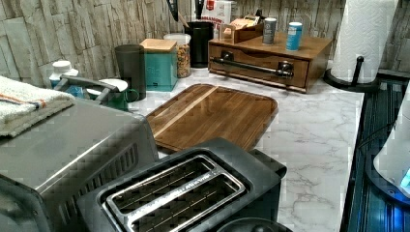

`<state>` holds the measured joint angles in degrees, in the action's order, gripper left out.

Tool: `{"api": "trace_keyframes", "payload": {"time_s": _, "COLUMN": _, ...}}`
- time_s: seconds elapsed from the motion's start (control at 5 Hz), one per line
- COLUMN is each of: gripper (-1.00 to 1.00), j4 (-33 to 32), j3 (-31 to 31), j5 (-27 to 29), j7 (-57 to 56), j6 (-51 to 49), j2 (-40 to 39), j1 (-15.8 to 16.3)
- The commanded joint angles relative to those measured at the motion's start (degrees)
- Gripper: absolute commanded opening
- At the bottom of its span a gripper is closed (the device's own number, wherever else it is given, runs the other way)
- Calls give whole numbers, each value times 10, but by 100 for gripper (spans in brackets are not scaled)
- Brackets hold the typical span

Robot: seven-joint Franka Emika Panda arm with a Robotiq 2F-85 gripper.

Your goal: Open the drawer.

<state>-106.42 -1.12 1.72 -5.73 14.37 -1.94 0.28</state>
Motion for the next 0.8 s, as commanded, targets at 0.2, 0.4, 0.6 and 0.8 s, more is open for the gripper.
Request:
{"api": "trace_keyframes", "payload": {"time_s": 0.2, "gripper": 100, "j4": -6, "j3": -3, "j5": 7, "j7": 0, "j6": 0, "j2": 0, "j1": -2}}
{"api": "trace_keyframes", "payload": {"time_s": 0.4, "gripper": 100, "j4": -27, "j3": -3, "j5": -3, "j7": -61, "j6": -5, "j2": 10, "j1": -2}}
{"api": "trace_keyframes", "payload": {"time_s": 0.6, "gripper": 100, "j4": -65, "j3": 12, "j5": -9, "j7": -162, "j6": 10, "j2": 33, "j1": -13}}
{"api": "trace_keyframes", "payload": {"time_s": 0.8, "gripper": 100, "j4": -129, "j3": 30, "j5": -30, "j7": -259, "j6": 84, "j2": 68, "j1": -28}}
